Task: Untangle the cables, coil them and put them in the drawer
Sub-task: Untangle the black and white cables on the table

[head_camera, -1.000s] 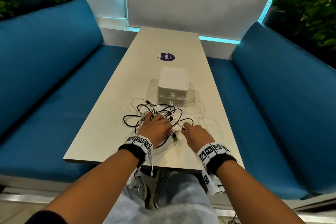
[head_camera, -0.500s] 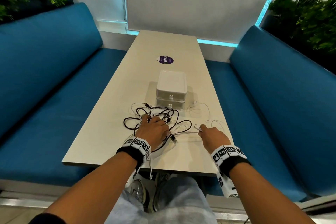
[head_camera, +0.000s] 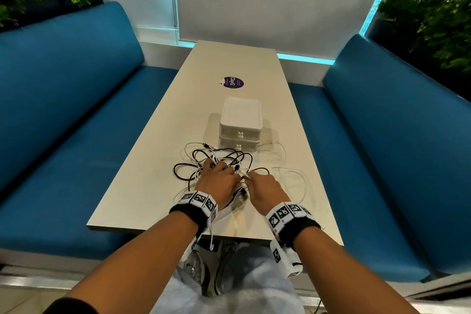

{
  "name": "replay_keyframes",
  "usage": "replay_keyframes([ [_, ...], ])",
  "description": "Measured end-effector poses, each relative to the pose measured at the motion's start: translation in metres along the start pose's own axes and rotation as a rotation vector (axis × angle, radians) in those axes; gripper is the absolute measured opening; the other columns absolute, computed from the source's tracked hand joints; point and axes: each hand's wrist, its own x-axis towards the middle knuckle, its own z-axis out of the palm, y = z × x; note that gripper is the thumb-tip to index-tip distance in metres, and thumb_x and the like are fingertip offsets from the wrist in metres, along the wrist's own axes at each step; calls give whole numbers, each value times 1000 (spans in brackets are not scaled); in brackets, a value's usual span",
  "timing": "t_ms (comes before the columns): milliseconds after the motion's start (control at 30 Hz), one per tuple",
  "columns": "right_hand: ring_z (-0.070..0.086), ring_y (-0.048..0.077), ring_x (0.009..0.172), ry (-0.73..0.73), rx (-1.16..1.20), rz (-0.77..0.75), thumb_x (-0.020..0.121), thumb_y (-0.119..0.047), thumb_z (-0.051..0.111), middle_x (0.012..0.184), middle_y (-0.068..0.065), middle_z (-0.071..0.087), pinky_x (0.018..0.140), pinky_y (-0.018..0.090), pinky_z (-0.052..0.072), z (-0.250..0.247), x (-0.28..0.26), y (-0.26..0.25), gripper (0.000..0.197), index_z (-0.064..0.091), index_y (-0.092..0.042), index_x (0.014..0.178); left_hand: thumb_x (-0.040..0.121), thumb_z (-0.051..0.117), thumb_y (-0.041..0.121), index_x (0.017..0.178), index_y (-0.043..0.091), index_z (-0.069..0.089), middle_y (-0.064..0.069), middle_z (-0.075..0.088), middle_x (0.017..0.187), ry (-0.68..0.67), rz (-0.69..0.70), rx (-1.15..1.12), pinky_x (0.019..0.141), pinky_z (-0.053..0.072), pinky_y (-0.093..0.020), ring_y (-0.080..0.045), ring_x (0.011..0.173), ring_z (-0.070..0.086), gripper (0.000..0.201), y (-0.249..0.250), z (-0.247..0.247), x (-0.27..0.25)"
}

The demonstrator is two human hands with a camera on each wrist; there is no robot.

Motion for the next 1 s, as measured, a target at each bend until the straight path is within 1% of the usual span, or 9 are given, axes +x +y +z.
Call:
replay_keyframes([
  [67, 62, 37, 90, -26, 18, -18, 100, -26, 38, 96, 15, 68, 75, 43, 52, 6, 1, -5, 25, 58, -15, 110, 98, 40, 35, 112, 32, 62, 12, 61, 112, 9, 1, -12, 105, 21, -52, -19, 122, 43, 26, -1, 0, 0],
  [200, 62, 37, 92, -43, 24, 29, 100, -28, 40, 99, 15, 67, 75, 40, 51, 8, 3, -4, 25, 57, -15, 113, 98, 41, 37, 110, 33, 60, 14, 60, 112, 11, 7, -38, 106, 20, -53, -18, 123, 43, 23, -4, 2, -2],
  [367, 61, 38, 89, -40, -61, 26, 101, -26, 42, 96, 17, 67, 69, 37, 46, -3, 2, 11, 21, 56, -13, 108, 99, 40, 39, 108, 31, 61, 16, 60, 113, 37, 26, -89, 107, 18, -51, -14, 124, 42, 24, -12, 4, -5],
  [467, 62, 37, 87, -25, -102, 69, 101, -26, 42, 96, 17, 66, 72, 40, 52, -14, -1, 27, 22, 57, -13, 109, 100, 40, 38, 108, 32, 62, 18, 60, 114, 45, 30, -111, 106, 16, -49, -11, 125, 41, 25, -14, 5, -5],
  [533, 63, 36, 86, -22, -123, 102, 102, -26, 41, 96, 15, 66, 72, 40, 53, -19, -3, 35, 22, 58, -14, 110, 100, 40, 39, 110, 33, 63, 20, 60, 117, 45, 18, -133, 106, 15, -48, -9, 126, 40, 26, -13, 4, -5],
  [667, 62, 32, 79, -16, -142, 163, 101, -26, 41, 92, 11, 64, 70, 40, 55, -23, -5, 40, 20, 57, -17, 108, 101, 40, 38, 112, 33, 64, 21, 59, 120, 39, -4, -163, 109, 14, -51, -7, 128, 38, 27, -13, 3, -4],
  [800, 61, 31, 79, -26, -133, 223, 99, -20, 40, 95, 11, 63, 72, 40, 55, -28, -7, 45, 18, 56, -20, 107, 97, 45, 35, 109, 34, 64, 21, 59, 119, 37, -31, -177, 111, 10, -52, -7, 128, 38, 23, -16, 3, -5],
  [933, 62, 30, 80, -8, -137, 258, 99, -18, 39, 95, 10, 63, 71, 37, 54, -29, -7, 45, 19, 57, -20, 107, 94, 44, 38, 105, 33, 62, 20, 59, 116, 42, -40, -160, 110, 15, -52, -8, 126, 40, 22, -14, 4, -4],
  [1000, 62, 30, 78, 5, -133, 259, 99, -19, 40, 92, 9, 63, 70, 38, 55, -30, -6, 47, 19, 57, -20, 107, 94, 43, 40, 108, 34, 62, 20, 59, 119, 62, -43, -137, 109, 17, -53, -9, 126, 41, 24, -17, 5, -5],
])
